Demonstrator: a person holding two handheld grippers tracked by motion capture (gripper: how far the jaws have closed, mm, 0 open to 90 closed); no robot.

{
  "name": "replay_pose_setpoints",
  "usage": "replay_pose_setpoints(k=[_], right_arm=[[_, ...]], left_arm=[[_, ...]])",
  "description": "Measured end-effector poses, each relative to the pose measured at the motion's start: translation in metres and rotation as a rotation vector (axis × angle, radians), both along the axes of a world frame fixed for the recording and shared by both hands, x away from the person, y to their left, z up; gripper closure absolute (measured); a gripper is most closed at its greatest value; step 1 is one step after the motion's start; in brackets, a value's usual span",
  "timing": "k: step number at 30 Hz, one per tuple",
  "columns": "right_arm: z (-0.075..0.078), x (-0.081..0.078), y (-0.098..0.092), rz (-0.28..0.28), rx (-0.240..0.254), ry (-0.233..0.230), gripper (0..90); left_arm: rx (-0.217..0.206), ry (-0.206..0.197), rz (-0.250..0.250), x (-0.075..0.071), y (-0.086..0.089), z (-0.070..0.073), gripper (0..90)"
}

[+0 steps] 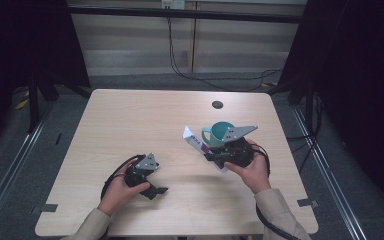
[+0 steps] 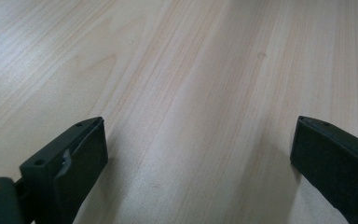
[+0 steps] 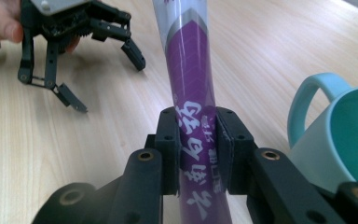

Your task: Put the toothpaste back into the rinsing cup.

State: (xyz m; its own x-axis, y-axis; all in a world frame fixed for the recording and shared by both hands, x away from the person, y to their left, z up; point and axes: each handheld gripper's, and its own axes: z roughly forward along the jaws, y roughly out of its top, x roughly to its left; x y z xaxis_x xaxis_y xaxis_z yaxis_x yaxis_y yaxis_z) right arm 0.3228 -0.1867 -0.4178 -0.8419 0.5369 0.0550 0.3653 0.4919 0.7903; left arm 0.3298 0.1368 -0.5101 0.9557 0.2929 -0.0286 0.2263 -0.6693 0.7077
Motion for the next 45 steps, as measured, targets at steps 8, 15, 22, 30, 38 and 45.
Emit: replay_pose_setpoints(k=[8, 15, 22, 30, 38, 45], right_arm=[[0.003, 0.001, -0.007, -0.043, 0.072, -0.012, 72.2], [0.006, 0.001, -0.012, -0.072, 0.128, -0.022, 72.3], [0.008, 0.003, -0.016, -0.091, 0.181, -0.031, 72.3], [0.012, 0.007, -0.022, -0.106, 0.222, -0.038, 72.4], [0.019, 0.012, -0.025, -0.117, 0.256, -0.054, 72.4], [0.023, 0.016, -0.027, -0.13, 0.299, -0.068, 72.4]], left_arm=[[-0.01, -0.003, 0.017, -0.001, -0.001, -0.001, 2.3], [-0.005, -0.001, 0.024, -0.002, -0.001, -0.001, 1.6], [-0.006, -0.001, 0.025, -0.002, -0.001, -0.001, 1.6], [-0.006, -0.001, 0.025, -0.002, -0.001, -0.001, 1.6], [-0.006, -0.002, 0.025, -0.002, -0.001, -0.001, 1.6], [-0.003, 0.0, 0.024, -0.002, -0.001, -0.001, 1.6]])
